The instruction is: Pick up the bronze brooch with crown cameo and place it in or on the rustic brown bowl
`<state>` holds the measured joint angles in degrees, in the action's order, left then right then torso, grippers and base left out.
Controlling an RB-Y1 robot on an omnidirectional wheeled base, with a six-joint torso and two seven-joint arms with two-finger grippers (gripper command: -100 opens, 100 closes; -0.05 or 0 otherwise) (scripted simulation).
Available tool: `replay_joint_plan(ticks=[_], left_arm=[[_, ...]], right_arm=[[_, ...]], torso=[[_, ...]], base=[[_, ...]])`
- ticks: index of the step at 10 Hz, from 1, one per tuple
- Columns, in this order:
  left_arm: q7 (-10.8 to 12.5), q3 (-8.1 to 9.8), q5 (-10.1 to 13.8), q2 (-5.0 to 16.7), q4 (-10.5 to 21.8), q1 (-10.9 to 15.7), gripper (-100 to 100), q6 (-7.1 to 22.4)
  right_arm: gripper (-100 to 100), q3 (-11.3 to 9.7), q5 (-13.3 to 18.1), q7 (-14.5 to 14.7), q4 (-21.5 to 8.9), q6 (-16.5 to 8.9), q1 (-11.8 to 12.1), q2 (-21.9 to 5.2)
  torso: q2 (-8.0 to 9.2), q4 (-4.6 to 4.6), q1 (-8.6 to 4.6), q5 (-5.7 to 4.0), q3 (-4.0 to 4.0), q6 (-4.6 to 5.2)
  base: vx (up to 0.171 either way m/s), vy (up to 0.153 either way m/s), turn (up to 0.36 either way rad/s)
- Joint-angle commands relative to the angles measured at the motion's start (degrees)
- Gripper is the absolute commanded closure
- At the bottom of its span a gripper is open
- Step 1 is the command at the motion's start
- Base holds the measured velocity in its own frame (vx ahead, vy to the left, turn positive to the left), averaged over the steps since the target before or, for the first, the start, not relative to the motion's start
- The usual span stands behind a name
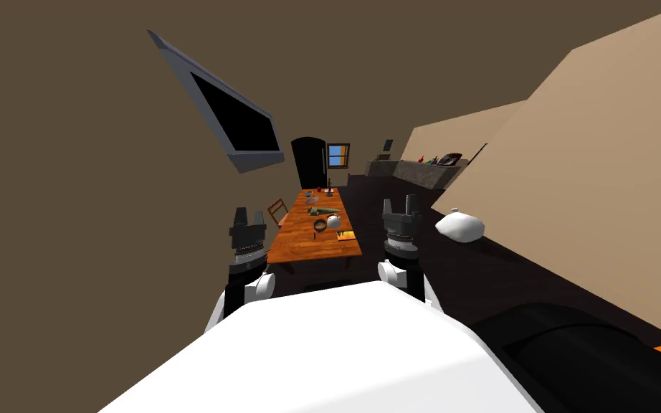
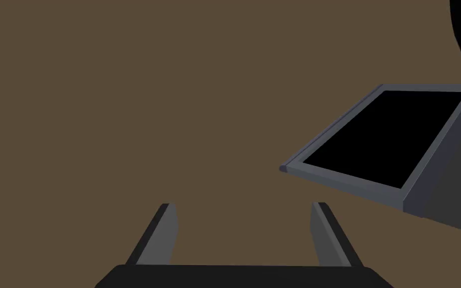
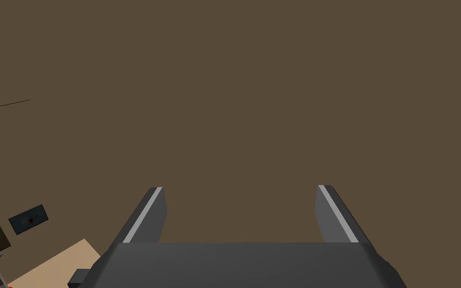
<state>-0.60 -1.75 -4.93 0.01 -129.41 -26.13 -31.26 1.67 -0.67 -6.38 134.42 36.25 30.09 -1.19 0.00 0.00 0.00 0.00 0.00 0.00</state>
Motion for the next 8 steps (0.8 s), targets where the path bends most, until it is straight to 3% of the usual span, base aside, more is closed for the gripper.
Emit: replay_joint_plan(ticks=[1,4,7,8], left_arm=[[2.01,-0.95,-0.54,2.38,2.05,-0.07,-100,1.29],[5.39,-2.61,-1.45,5.5,5.66,-0.15,-100,3.53],[10.07,-5.02,-2.72,9.13,10.58,-0.25,-100,6.75],[10.07,-5.02,-2.72,9.13,10.79,-0.25,-100,6.75]], right_arm=[[0,0.0,0.0,0.0,0.0,0.0,0.0,0.0],[0,0.0,0.0,0.0,0.0,0.0,-0.01,0.0],[0,0.0,0.0,0.0,0.0,0.0,-0.01,0.0],[0,0.0,0.0,0.0,0.0,0.0,-0.01,0.0]], torso=[[0.0,0.0,0.0,0.0,0.0,0.0],[0.08,0.01,0.03,0.01,0.04,0.02],[0.06,0.01,0.02,0.0,0.04,0.04],[0.06,0.01,0.02,0.0,0.03,0.03]], base=[[-0.016,-0.005,-0.348],[-0.022,0.001,-0.254],[-0.015,-0.001,-0.397],[-0.006,0.007,-0.082]])
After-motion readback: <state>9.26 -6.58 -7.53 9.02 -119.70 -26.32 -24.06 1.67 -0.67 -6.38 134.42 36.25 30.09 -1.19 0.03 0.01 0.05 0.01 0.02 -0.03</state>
